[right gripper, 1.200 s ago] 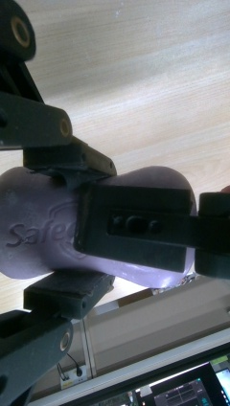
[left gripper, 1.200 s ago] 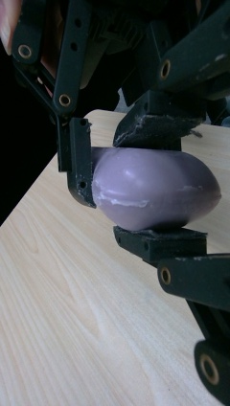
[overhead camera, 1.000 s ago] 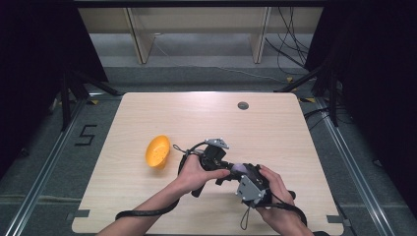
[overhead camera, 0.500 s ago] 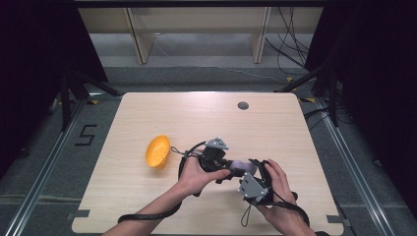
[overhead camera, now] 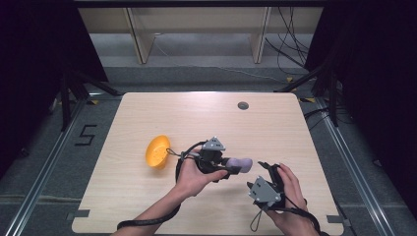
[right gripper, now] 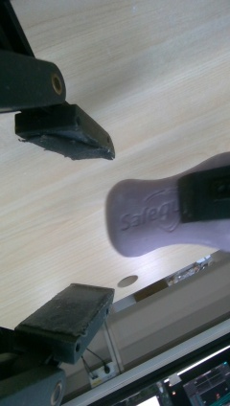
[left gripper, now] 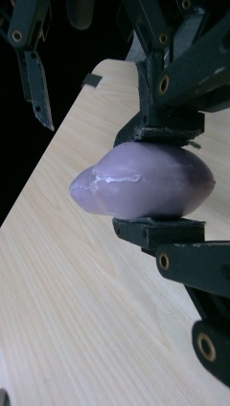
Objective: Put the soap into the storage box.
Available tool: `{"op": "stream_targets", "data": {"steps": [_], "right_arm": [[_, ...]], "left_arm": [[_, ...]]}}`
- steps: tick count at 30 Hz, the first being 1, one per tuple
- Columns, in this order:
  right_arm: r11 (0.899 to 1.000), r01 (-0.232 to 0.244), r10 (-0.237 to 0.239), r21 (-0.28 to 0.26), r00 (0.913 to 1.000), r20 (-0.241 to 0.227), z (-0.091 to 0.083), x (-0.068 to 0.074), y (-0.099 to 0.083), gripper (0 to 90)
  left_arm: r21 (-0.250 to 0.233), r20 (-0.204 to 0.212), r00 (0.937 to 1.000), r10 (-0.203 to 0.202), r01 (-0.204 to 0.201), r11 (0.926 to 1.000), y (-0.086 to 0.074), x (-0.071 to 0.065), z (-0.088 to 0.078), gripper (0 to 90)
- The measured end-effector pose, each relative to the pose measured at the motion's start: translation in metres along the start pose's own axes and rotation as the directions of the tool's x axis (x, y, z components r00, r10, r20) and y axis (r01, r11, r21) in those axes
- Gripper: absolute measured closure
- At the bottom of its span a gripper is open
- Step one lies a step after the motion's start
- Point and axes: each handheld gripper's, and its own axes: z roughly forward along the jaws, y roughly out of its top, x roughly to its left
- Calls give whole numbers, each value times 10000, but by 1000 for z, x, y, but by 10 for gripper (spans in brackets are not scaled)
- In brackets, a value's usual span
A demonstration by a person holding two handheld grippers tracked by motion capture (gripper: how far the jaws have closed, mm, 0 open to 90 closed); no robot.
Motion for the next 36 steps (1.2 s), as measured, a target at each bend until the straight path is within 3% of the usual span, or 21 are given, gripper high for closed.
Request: {"op": "stream_targets", "data": {"steps": [2, 8, 9, 16, 17, 22, 25, 28, 34, 35, 36], "right_arm": [[10000, -1, 0, 22, 10000, 81, -3, -3, -3, 296], [9964, -840, 837, 113, 9962, 227, -7, -7, -16, 306], [9964, -840, 836, 105, 9957, 396, -7, -8, -18, 306], [9919, -1226, 1212, 321, 9918, 411, -8, -10, -25, 319], [9933, -1120, 1105, 275, 9926, 503, -7, -11, -26, 319], [9886, -1467, 1445, 352, 9878, 581, -7, -12, -28, 326], [9884, -1471, 1449, 387, 9880, 534, -6, -13, -29, 328], [9845, -1696, 1675, 449, 9848, 469, -6, -12, -30, 328], [9870, -1534, 1518, 484, 9878, 350, -5, -14, -30, 325], [9867, -1549, 1533, 494, 9876, 341, -5, -14, -31, 325], [9847, -1672, 1654, 489, 9855, 374, -4, -13, -31, 325]], "left_arm": [[-101, -43, 10000, -87, 86, 9999, -1, 0, 0, 587], [-385, -382, 9993, -39, 24, 9993, -3, 0, -4, 587], [-561, -526, 9986, -68, 38, 9984, -4, 0, -5, 587], [-1030, -704, 9970, -331, 257, 9943, -8, 1, -10, 587], [-1089, -812, 9962, -301, 211, 9938, -8, 2, -11, 587], [-1352, -1213, 9919, -371, 206, 9906, -12, 4, -16, 587], [-1455, -1353, 9906, 184, -382, 9886, -14, 9, -19, 587], [-1575, -1650, 9854, -417, 155, 9874, -20, 7, -20, 587], [-1857, -1861, 9809, -561, 210, 9824, -27, 5, -24, 587], [-1864, -2014, 9770, -695, 314, 9820, -27, 3, -25, 587], [-1915, -1977, 9787, -553, 167, 9814, -27, 4, -25, 587]]}}
